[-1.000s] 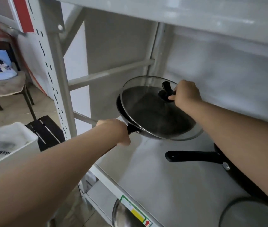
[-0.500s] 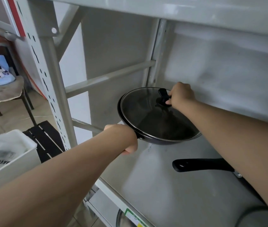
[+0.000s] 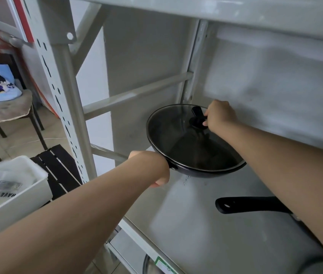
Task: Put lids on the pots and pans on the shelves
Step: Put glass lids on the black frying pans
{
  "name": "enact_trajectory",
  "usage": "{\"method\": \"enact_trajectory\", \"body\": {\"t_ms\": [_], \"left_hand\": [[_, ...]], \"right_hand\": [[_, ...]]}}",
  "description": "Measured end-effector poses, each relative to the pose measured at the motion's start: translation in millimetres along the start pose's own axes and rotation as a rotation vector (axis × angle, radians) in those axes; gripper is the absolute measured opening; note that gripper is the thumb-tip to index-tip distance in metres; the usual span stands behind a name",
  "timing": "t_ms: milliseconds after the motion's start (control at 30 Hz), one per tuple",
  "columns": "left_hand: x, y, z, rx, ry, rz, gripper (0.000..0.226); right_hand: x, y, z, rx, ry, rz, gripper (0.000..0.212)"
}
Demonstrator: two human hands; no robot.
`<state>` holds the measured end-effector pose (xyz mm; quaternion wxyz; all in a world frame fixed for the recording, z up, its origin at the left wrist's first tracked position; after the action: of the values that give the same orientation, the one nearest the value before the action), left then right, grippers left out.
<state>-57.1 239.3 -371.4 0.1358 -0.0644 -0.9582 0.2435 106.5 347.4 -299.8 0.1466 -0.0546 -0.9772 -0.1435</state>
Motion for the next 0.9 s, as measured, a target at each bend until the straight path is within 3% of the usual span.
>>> {"method": "enact_trajectory", "body": {"t_ms": [267, 367, 533, 633, 733, 900], "left_hand": [[3.9, -14.2, -3.7, -0.037, -0.057, -0.005, 0.012], [5.6, -18.1, -4.1, -0.071, -0.066, -0.011, 0.024], [8.8, -18.7, -0.4, -0.112, -0.126, -0.026, 0.005], [8.8, -20.5, -0.9, -0.146, -0.171, -0.035, 0.016], [7.1, -23.6, -2.0, -0.22, -0.187, -0.062, 0.037], [-0.8, -22.3, -1.7, -0.295, -0.147, -0.08, 0.036]], "right_hand": [[1.0, -3.1, -1.8, 0.078, -0.126, -0.048, 0.028], [-0.2, -6.5, -5.1, 0.096, -0.176, -0.065, 0.035], [1.4, -16.7, -5.9, 0.177, -0.298, -0.128, 0.036], [-3.3, -26.7, -11.9, 0.171, -0.428, -0.153, 0.035], [-11.0, -39.3, -20.6, 0.107, -0.412, -0.178, 0.035], [-14.6, -63.7, -21.9, 0.032, -0.343, -0.177, 0.047]]}}
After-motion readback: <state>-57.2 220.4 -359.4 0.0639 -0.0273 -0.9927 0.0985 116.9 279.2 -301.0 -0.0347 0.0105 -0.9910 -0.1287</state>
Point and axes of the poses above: each hand's wrist, its own y-axis towards the middle knuckle, its own z-axis out of the palm, x = y × z, the point moved 6 cm from there along y, towards the middle knuckle, and after that the axes turned 5 degrees about y, right-handed, at the moved point
